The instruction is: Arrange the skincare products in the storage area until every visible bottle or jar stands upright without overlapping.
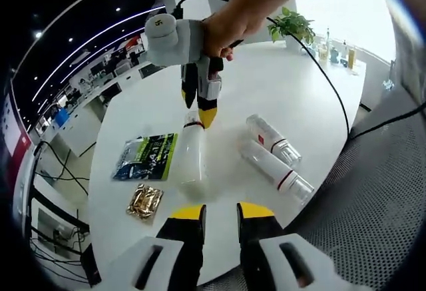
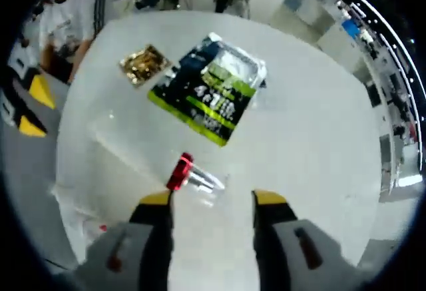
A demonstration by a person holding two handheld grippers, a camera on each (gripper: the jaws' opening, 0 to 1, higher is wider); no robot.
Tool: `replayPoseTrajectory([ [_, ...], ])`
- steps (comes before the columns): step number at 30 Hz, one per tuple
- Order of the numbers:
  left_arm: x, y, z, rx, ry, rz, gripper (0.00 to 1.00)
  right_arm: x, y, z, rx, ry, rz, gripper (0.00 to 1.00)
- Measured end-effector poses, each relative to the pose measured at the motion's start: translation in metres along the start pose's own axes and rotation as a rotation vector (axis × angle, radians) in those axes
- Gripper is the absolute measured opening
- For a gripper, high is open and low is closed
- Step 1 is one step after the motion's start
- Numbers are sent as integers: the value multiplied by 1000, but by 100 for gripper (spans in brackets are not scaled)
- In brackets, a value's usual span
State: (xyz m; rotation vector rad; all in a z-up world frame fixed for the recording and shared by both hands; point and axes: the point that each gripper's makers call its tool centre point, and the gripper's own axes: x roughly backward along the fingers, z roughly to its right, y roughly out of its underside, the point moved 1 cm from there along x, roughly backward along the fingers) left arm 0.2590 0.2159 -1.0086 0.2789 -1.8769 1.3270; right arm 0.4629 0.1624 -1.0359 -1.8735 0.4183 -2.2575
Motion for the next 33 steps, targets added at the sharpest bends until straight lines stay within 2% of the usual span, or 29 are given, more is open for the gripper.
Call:
replayPoseTrajectory([
  [2, 0, -1, 0, 1, 1, 2, 19, 1, 1, -2, -155, -2, 45, 46],
  [3, 0, -1, 1, -2, 1, 3, 19, 2, 2, -2, -178, -7, 51, 48],
  [5, 1, -2, 0, -2, -1, 8, 19, 3, -3, -9, -413, -40, 126, 50],
  [7, 1, -2, 0, -1, -3, 11, 19, 5, -7, -12, -544, -53, 185, 50],
  [10, 2, -4, -2, 5, -14, 22, 19, 7, -9, -17, -703, -57, 245, 49],
  [12, 3, -6, -4, 13, -20, 35, 19, 5, -6, -24, -800, -67, 248, 49],
  [16, 3, -5, -4, 19, -26, 36, 19, 1, -6, -37, -930, -92, 244, 50],
  [17, 3, -5, -5, 21, -29, 32, 19, 0, -7, -39, -943, -97, 246, 51],
  [20, 3, -4, -6, 30, -33, 28, 19, -3, -20, -49, -912, -126, 256, 55],
  [23, 4, -6, -6, 28, -37, 37, 19, -7, -24, -58, -874, -139, 229, 56],
  [27, 4, -5, -6, 26, -37, 35, 19, -17, -32, -62, -904, -141, 219, 56],
  [30, 3, -2, -7, 27, -38, 18, 19, -19, -42, -62, -870, -128, 229, 55],
  [33, 4, -4, -8, 32, -45, 30, 19, -23, -47, -59, -804, -111, 213, 52],
])
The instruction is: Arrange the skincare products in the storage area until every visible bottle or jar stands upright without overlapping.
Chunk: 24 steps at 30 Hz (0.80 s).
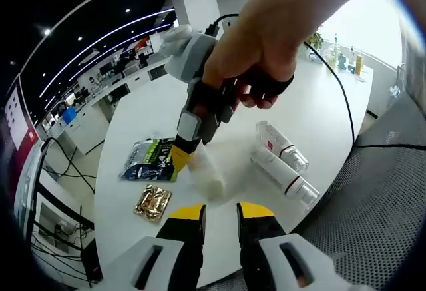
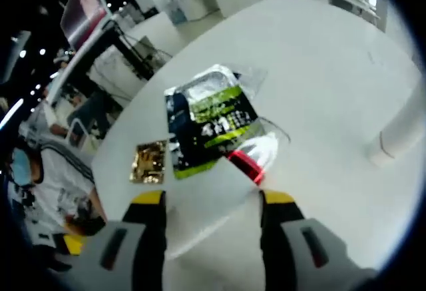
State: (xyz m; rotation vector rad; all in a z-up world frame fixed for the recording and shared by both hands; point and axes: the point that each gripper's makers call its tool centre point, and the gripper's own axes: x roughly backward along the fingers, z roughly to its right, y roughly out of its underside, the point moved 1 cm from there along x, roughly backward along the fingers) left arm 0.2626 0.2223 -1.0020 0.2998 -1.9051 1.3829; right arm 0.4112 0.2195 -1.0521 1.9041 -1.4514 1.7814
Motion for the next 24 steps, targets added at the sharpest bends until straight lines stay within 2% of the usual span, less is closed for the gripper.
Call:
replayPoseTrajectory([
  [1, 0, 0, 0, 0, 0, 0, 19, -1, -1, 2, 48, 22, -17, 52],
  [5, -1, 2, 0, -2, 2, -16, 19, -5, -5, 2, 59, 2, -28, 50],
  [8, -1, 3, 0, 1, 3, -20, 19, -4, -9, 9, 44, -4, -18, 47],
  [11, -2, 3, 0, -4, 6, -24, 19, -4, -10, 10, 27, -43, -37, 45],
  [16, -2, 3, 0, -5, 5, -23, 19, -1, -11, 12, 182, -55, -101, 42],
  [21, -2, 4, 1, -8, 9, -27, 19, 1, -10, 14, 273, -63, -143, 40],
  [23, -2, 4, 1, -6, 8, -28, 19, 3, -10, 14, 351, -59, -166, 40],
  [24, -2, 4, 1, -4, 9, -27, 19, 4, -10, 14, 422, -53, -184, 40],
])
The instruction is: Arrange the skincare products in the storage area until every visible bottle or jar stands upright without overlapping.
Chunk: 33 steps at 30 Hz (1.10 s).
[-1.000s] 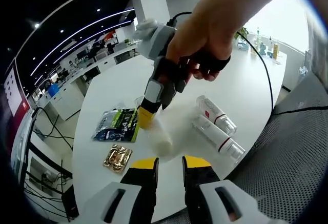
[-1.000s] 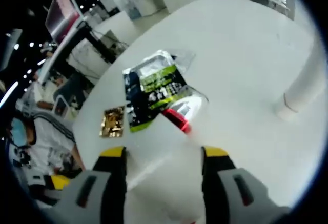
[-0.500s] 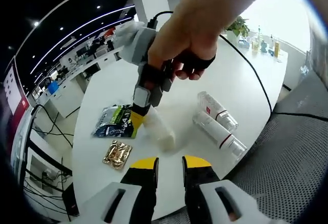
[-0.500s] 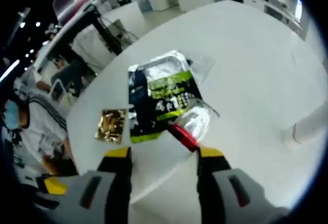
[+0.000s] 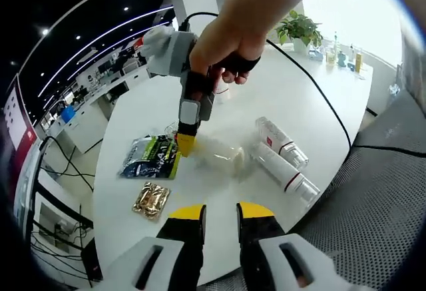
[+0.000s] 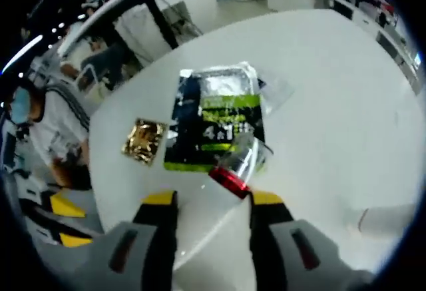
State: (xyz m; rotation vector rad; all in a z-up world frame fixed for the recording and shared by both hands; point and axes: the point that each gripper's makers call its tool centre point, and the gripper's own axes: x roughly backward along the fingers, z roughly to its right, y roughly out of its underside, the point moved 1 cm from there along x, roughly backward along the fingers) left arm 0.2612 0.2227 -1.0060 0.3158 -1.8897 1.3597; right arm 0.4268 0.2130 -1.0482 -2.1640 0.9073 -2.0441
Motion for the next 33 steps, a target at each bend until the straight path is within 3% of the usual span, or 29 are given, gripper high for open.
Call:
replayPoseTrajectory([
  [5, 0, 0, 0, 1, 0, 1, 19, 2, 4, -2, 280, 29, -109, 38],
  [7, 0, 1, 1, 2, 3, -2, 19, 1, 6, -2, 310, 33, -125, 37],
  [10, 0, 1, 2, -4, 8, -9, 19, 0, 7, 0, 282, 31, -117, 36],
  [14, 0, 1, 2, -6, 7, -8, 19, -2, 11, 1, 142, 16, -118, 34],
  [18, 0, 1, 1, -6, 5, -5, 19, -6, 11, 3, 113, 37, -121, 34],
  [24, -1, 2, 1, -6, 4, -10, 19, -12, 13, 5, 66, 127, -137, 35],
  [33, -1, 3, 1, -7, 5, -15, 19, -10, 10, 10, 38, 119, -124, 29],
])
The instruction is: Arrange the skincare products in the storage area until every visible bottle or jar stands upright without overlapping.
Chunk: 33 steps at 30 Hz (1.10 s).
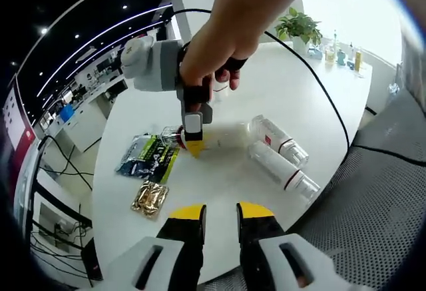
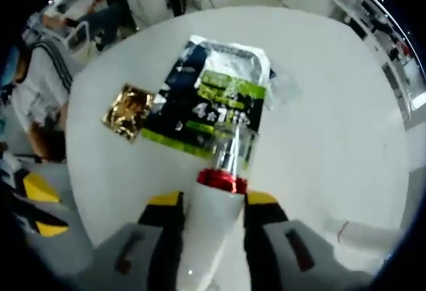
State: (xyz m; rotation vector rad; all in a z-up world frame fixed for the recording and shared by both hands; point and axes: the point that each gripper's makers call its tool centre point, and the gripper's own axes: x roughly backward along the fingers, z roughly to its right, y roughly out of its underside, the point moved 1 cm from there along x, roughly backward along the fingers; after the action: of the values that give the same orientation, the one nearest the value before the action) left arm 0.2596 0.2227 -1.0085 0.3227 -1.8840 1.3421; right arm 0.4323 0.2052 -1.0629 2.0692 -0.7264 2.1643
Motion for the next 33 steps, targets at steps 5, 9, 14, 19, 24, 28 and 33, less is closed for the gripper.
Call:
replayPoseTrajectory([
  [5, -1, 1, 0, 0, 0, -6, 19, 2, 1, 7, 67, -45, 40, 26],
  [9, 0, -1, -1, 0, -7, 3, 19, 10, 4, 15, 52, -64, 63, 25],
  [14, 0, -1, -1, 1, -4, 5, 19, 28, -4, 26, 7, -76, 159, 25],
  [19, 2, -4, -1, 0, -9, 23, 19, 51, -7, 30, -112, -110, 293, 25],
  [24, 2, -5, -1, 2, -8, 28, 19, 66, 1, 31, -144, -104, 371, 25],
  [28, 3, -7, -2, 2, -9, 40, 19, 85, 0, 23, -181, -128, 483, 25],
  [33, 2, -7, 2, -5, 6, 37, 19, 113, -9, 18, -255, -147, 628, 25],
])
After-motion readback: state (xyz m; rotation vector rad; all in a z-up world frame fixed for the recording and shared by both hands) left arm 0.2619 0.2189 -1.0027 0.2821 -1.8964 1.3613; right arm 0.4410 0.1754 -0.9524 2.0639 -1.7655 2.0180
